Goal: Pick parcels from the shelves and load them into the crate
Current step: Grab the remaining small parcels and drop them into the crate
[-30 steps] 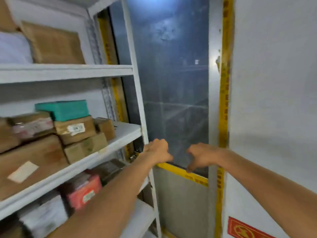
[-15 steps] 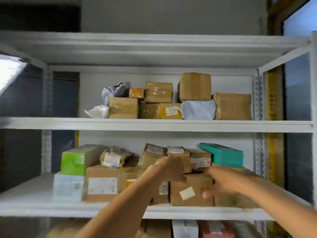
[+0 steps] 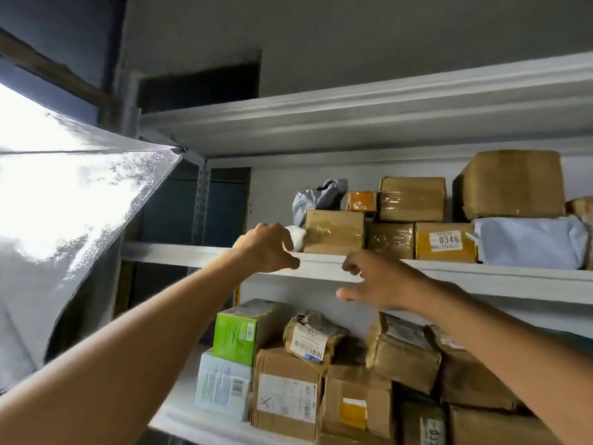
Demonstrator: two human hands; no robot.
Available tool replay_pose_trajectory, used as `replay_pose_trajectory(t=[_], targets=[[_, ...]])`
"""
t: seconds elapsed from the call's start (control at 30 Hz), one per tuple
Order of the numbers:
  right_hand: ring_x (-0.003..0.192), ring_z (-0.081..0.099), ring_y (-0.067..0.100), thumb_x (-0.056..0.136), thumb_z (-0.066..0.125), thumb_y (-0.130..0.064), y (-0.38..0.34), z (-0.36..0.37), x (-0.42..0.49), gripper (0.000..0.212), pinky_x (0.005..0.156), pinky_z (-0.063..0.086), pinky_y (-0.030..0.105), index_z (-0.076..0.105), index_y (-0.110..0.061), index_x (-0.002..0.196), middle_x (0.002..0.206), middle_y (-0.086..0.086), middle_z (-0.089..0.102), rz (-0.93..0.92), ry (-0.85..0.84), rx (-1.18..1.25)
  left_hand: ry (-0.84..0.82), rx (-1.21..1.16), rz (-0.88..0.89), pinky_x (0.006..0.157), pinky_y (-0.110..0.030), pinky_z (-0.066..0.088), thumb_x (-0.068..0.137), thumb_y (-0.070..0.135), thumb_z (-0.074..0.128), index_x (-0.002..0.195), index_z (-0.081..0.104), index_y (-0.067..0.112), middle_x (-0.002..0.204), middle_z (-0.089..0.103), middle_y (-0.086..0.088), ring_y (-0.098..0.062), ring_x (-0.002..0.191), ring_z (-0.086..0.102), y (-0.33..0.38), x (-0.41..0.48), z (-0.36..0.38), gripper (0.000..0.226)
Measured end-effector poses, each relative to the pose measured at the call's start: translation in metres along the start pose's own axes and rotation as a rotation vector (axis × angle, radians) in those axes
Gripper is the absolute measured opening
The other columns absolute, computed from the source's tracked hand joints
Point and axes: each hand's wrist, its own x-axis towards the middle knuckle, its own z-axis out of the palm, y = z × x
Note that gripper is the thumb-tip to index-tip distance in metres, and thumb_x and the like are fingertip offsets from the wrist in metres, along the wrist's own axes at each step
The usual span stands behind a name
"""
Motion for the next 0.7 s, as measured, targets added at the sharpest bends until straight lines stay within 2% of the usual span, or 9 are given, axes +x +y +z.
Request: replay_pose_trajectory(t=[0.2, 0.33, 0.43, 0.5, 0.57, 0.6, 0.63, 0.67, 0.7], targets=[[0.112, 0.057, 0.022, 0.082, 0.074, -0.033, -0.02, 0.011, 0.075, 0.051, 0.093, 0.048, 0.036, 0.058, -0.012, 0.126, 0.124, 0.005, 0.06, -0.017, 0.129, -0.04, 0.113, -0.039, 0.033, 0.07, -0.028, 0.049, 0.078, 0.039, 0.077, 0.114, 0.066, 0.026, 0.113, 0.069, 0.0, -0.019, 0.092, 0.064, -0.054, 0.06, 0.01, 0.04], [0.089, 0.063, 0.02, 0.082, 0.073, -0.024, -0.036, 0.02, 0.123, 0.022, 0.075, 0.052, 0.033, 0.065, -0.01, 0.098, 0.096, 0.001, 0.067, -0.083, 0.271, 0.026, 0.08, -0.122, 0.079, 0.079, -0.028, 0.053, 0.077, 0.036, 0.079, 0.117, 0.064, 0.02, 0.112, 0.069, -0.004, -0.02, 0.092, 0.065, -0.087, 0.099, 0.017, 0.045], [0.08, 0.058, 0.02, 0.082, 0.069, -0.019, -0.049, 0.029, 0.156, 0.017, 0.062, 0.042, 0.028, 0.06, -0.012, 0.095, 0.088, -0.001, 0.06, -0.086, 0.318, -0.05, 0.019, -0.123, 0.165, 0.077, -0.026, 0.048, 0.076, 0.036, 0.08, 0.12, 0.062, 0.022, 0.114, 0.066, -0.003, -0.018, 0.092, 0.061, -0.099, 0.124, 0.022, 0.05], [0.085, 0.057, 0.022, 0.083, 0.067, -0.017, -0.057, 0.037, 0.177, 0.02, 0.066, 0.045, 0.03, 0.061, -0.008, 0.1, 0.093, 0.003, 0.059, -0.059, 0.315, -0.1, -0.026, -0.102, 0.194, 0.078, -0.025, 0.044, 0.074, 0.038, 0.081, 0.123, 0.06, 0.024, 0.115, 0.064, -0.002, -0.019, 0.096, 0.059, -0.105, 0.137, 0.028, 0.054], [0.093, 0.058, 0.028, 0.087, 0.061, -0.011, -0.063, 0.045, 0.194, 0.012, 0.077, 0.049, 0.037, 0.061, -0.004, 0.096, 0.098, 0.013, 0.061, -0.009, 0.247, -0.178, -0.066, -0.088, 0.196, 0.08, -0.026, 0.042, 0.074, 0.038, 0.081, 0.125, 0.059, 0.025, 0.118, 0.062, -0.003, -0.02, 0.1, 0.057, -0.11, 0.147, 0.036, 0.057], [0.092, 0.059, 0.029, 0.087, 0.058, -0.007, -0.066, 0.048, 0.2, 0.003, 0.076, 0.049, 0.037, 0.06, -0.005, 0.086, 0.096, 0.016, 0.06, 0.005, 0.225, -0.223, -0.077, -0.095, 0.203, 0.079, -0.025, 0.042, 0.074, 0.036, 0.081, 0.125, 0.06, 0.024, 0.119, 0.062, -0.003, -0.019, 0.1, 0.057, -0.112, 0.15, 0.04, 0.057], [0.089, 0.059, 0.029, 0.087, 0.056, -0.004, -0.067, 0.051, 0.203, 0.011, 0.072, 0.047, 0.035, 0.054, -0.007, 0.077, 0.091, 0.017, 0.059, 0.018, 0.233, -0.259, -0.077, -0.108, 0.221, 0.078, -0.025, 0.043, 0.074, 0.033, 0.081, 0.124, 0.062, 0.024, 0.119, 0.063, -0.003, -0.019, 0.098, 0.057, -0.114, 0.153, 0.044, 0.055], [0.088, 0.059, 0.03, 0.086, 0.056, -0.002, -0.068, 0.054, 0.204, 0.014, 0.07, 0.045, 0.034, 0.051, -0.007, 0.074, 0.09, 0.017, 0.058, 0.029, 0.253, -0.29, -0.063, -0.125, 0.242, 0.078, -0.026, 0.046, 0.074, 0.029, 0.082, 0.122, 0.065, 0.022, 0.117, 0.065, -0.004, -0.019, 0.096, 0.06, -0.114, 0.155, 0.048, 0.051], [0.091, 0.06, 0.031, 0.085, 0.057, 0.001, -0.067, 0.056, 0.205, 0.009, 0.071, 0.046, 0.035, 0.054, -0.006, 0.079, 0.095, 0.019, 0.059, 0.049, 0.273, -0.313, -0.034, -0.148, 0.257, 0.079, -0.027, 0.049, 0.075, 0.026, 0.081, 0.119, 0.067, 0.021, 0.114, 0.068, -0.005, -0.02, 0.094, 0.062, -0.115, 0.156, 0.052, 0.046]])
